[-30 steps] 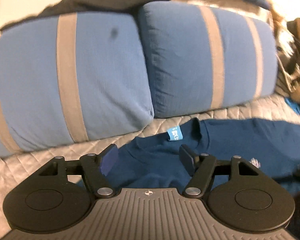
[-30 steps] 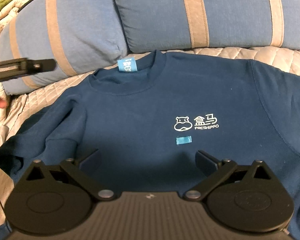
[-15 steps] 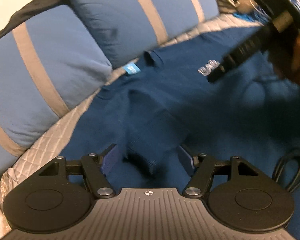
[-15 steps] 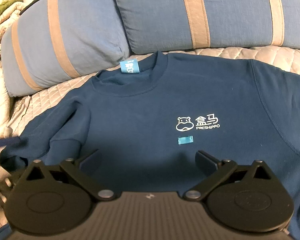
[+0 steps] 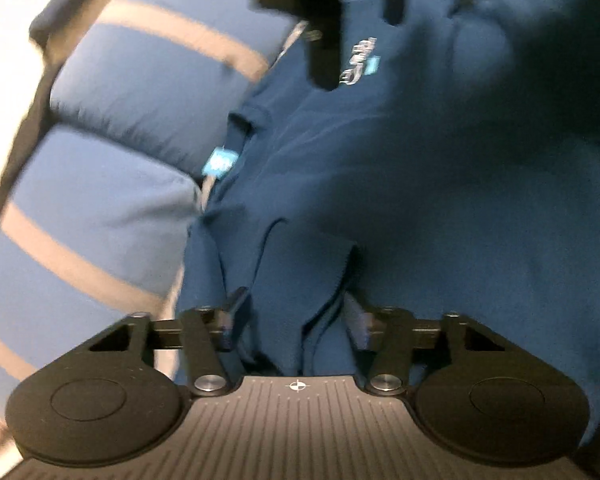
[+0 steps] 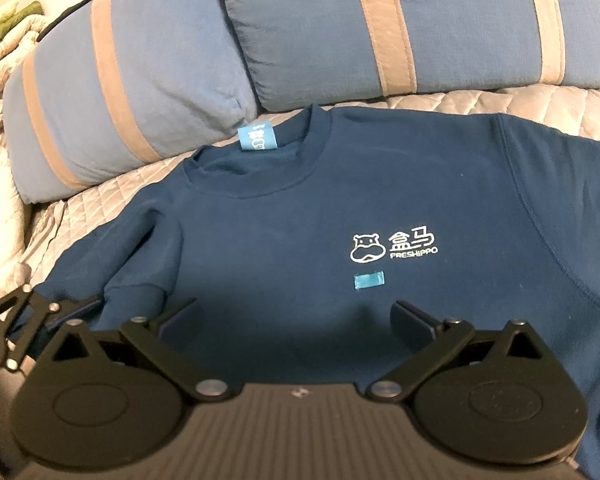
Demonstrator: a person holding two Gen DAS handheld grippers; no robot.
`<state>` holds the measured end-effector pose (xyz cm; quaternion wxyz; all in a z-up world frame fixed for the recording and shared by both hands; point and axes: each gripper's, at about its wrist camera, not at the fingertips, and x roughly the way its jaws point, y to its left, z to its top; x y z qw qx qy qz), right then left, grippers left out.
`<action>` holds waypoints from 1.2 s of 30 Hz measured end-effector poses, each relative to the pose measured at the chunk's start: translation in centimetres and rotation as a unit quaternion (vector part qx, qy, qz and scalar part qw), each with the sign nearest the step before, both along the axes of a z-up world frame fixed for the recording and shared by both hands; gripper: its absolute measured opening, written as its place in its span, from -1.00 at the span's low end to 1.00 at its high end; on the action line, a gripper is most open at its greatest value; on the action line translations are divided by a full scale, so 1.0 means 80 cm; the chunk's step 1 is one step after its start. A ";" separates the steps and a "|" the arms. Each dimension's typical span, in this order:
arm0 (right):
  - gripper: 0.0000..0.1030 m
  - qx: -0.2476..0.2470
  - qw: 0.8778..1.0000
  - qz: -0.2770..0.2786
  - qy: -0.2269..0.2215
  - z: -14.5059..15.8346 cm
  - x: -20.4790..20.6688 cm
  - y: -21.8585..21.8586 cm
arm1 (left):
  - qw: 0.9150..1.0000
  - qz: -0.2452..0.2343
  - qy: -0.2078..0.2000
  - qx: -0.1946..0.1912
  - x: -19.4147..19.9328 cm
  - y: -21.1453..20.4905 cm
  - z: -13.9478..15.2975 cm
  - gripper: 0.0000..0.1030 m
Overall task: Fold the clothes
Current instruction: 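Lift the sleeve with the left gripper and pull it away from the body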
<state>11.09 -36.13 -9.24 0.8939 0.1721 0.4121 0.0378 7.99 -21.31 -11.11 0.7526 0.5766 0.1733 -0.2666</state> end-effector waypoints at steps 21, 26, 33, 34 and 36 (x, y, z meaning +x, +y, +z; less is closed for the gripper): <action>1.00 -0.023 0.999 0.028 0.011 -0.007 0.000 0.010 | 0.819 0.279 0.110 -0.489 0.064 0.224 0.249 -0.85; 1.00 -0.015 0.999 0.029 0.015 -0.007 -0.002 0.009 | 0.772 0.343 0.084 -0.528 0.038 0.313 0.291 -0.86; 1.00 0.015 0.999 0.049 0.001 0.001 -0.006 0.016 | 0.729 0.442 0.037 -0.522 -0.012 0.424 0.312 -0.86; 1.00 0.017 0.998 0.053 -0.004 0.003 -0.008 0.017 | 0.723 0.457 0.032 -0.517 -0.018 0.437 0.311 -0.86; 1.00 0.023 0.998 0.057 -0.014 0.006 -0.010 0.018 | 0.714 0.485 0.024 -0.504 -0.028 0.463 0.305 -0.86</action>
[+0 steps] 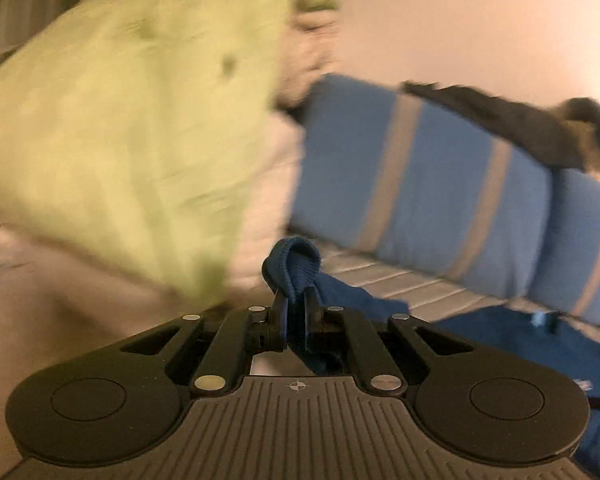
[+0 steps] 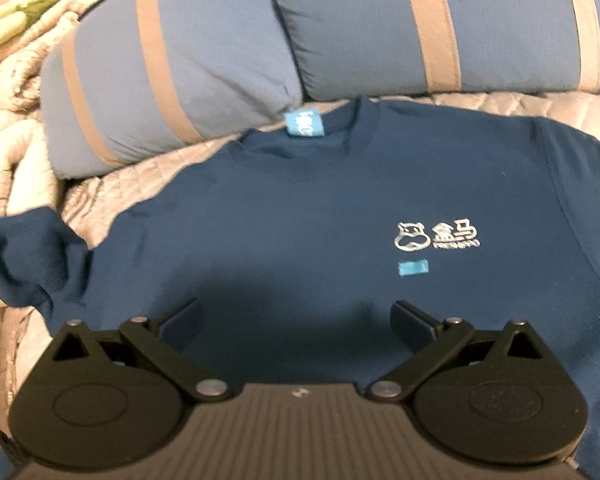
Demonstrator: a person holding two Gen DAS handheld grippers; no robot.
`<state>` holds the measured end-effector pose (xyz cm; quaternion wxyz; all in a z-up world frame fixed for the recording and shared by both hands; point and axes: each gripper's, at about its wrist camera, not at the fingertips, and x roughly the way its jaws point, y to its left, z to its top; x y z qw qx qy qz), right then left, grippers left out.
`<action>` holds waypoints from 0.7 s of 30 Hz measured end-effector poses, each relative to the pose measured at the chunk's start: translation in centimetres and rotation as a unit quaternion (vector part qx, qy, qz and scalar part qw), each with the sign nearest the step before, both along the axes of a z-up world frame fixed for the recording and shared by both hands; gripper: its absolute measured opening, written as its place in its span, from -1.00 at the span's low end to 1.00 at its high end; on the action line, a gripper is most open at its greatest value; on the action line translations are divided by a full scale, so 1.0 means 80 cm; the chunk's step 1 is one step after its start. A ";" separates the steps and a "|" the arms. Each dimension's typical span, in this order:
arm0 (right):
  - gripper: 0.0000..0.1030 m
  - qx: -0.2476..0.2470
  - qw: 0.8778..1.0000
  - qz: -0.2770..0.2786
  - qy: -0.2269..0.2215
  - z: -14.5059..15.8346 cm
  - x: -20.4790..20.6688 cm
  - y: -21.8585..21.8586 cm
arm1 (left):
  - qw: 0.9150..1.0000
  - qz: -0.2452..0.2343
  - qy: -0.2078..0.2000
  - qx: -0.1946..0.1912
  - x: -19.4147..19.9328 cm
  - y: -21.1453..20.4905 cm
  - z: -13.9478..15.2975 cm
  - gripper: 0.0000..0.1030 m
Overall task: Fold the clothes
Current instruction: 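Lift the sleeve with the left gripper and pull it away from the body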
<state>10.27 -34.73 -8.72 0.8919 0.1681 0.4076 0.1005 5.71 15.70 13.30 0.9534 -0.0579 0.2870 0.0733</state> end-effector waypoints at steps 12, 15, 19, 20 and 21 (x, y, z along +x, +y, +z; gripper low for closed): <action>1.00 0.018 1.000 -0.015 0.004 -0.003 -0.002 -0.005 | 0.986 0.149 0.078 0.010 -0.035 0.114 -0.071 -0.86; 1.00 0.019 1.000 -0.016 0.007 -0.005 -0.002 -0.005 | 0.981 0.171 0.090 0.016 -0.044 0.133 -0.084 -0.86; 1.00 0.018 1.000 -0.016 0.011 -0.007 -0.001 -0.004 | 0.976 0.190 0.106 0.027 -0.049 0.153 -0.103 -0.85; 1.00 0.018 1.000 -0.015 0.012 -0.007 -0.001 -0.004 | 0.975 0.193 0.110 0.034 -0.048 0.156 -0.108 -0.85; 1.00 0.018 1.000 -0.015 0.013 -0.008 -0.001 -0.004 | 0.973 0.196 0.115 0.041 -0.046 0.158 -0.112 -0.85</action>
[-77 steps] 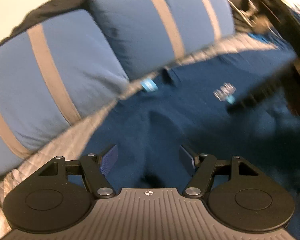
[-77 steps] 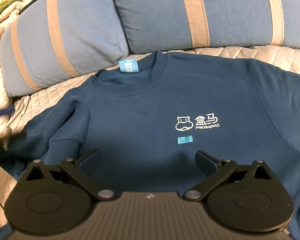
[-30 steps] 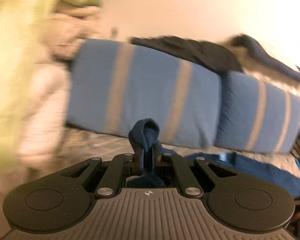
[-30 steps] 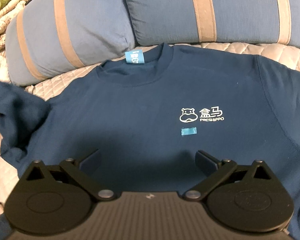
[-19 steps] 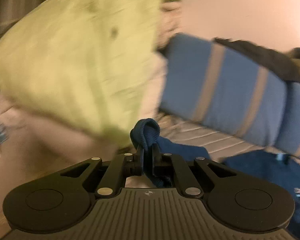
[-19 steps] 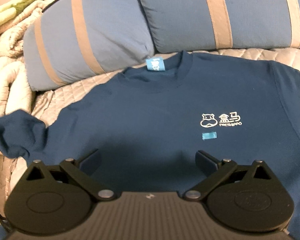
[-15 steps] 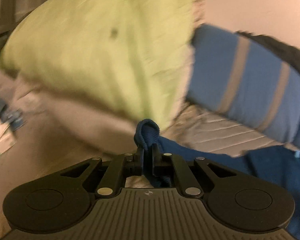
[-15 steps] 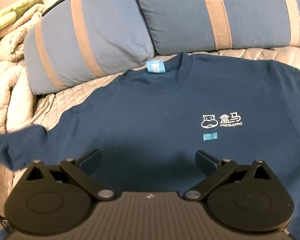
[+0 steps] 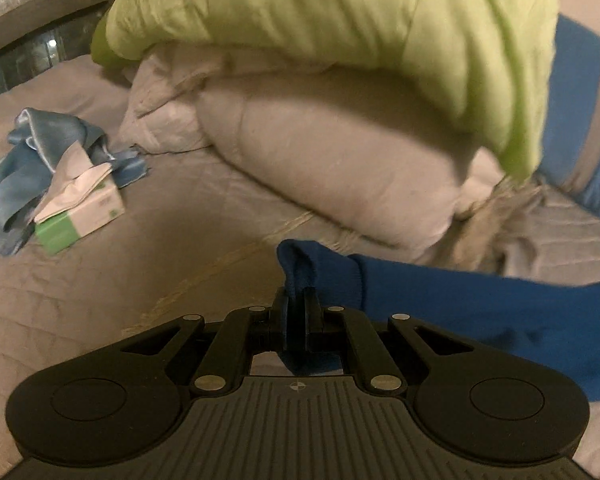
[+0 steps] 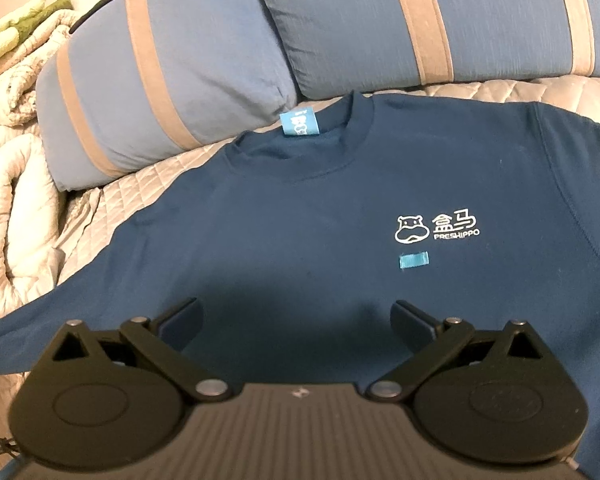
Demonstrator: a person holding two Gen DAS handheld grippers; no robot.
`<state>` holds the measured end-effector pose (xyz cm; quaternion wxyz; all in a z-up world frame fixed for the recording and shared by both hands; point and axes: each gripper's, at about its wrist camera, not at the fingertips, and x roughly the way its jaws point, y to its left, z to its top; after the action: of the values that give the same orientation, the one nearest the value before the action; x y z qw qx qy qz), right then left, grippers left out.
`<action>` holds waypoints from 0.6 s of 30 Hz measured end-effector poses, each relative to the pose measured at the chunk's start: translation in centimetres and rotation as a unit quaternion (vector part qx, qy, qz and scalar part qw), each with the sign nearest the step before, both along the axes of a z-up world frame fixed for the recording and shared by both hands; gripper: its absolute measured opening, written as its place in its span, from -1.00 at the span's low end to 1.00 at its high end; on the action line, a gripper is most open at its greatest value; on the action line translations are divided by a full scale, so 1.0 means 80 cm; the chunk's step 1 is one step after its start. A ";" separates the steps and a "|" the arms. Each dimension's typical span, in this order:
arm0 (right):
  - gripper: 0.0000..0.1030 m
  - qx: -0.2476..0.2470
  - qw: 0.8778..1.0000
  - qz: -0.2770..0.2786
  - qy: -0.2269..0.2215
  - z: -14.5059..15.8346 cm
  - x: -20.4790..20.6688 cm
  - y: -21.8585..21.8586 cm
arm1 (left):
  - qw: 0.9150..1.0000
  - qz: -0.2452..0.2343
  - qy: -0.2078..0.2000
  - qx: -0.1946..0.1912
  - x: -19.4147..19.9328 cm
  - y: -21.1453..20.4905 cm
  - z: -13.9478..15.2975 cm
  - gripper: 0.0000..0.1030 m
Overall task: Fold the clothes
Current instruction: 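Lift the sleeve with the left gripper and pull it away from the body, then hold the sleeve cuff in the left gripper, stretching the sleeve straight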
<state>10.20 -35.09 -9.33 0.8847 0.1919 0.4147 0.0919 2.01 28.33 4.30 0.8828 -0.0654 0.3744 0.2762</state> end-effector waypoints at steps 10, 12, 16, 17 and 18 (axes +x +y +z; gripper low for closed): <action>1.00 -0.002 1.000 0.002 0.008 -0.003 0.000 0.002 | 0.995 0.092 0.004 0.027 -0.009 0.031 -0.031 -0.30; 1.00 -0.003 1.000 0.003 0.008 -0.003 0.000 0.003 | 0.996 0.084 -0.012 0.008 -0.020 0.028 -0.031 -0.08; 1.00 -0.007 1.000 0.009 0.008 -0.003 0.001 0.007 | 0.997 0.062 -0.037 -0.029 -0.040 0.013 -0.037 0.13; 1.00 -0.008 1.000 0.010 0.007 -0.003 0.001 0.007 | 0.997 0.057 -0.043 -0.040 -0.043 0.009 -0.039 0.14; 1.00 -0.010 1.000 0.012 0.006 -0.002 0.001 0.008 | 0.996 0.053 -0.049 -0.055 -0.046 0.006 -0.042 0.18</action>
<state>10.26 -34.43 -9.52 0.8829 0.1788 0.4232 0.0972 -1.70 28.79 0.93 0.8792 -0.1474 0.3412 0.2979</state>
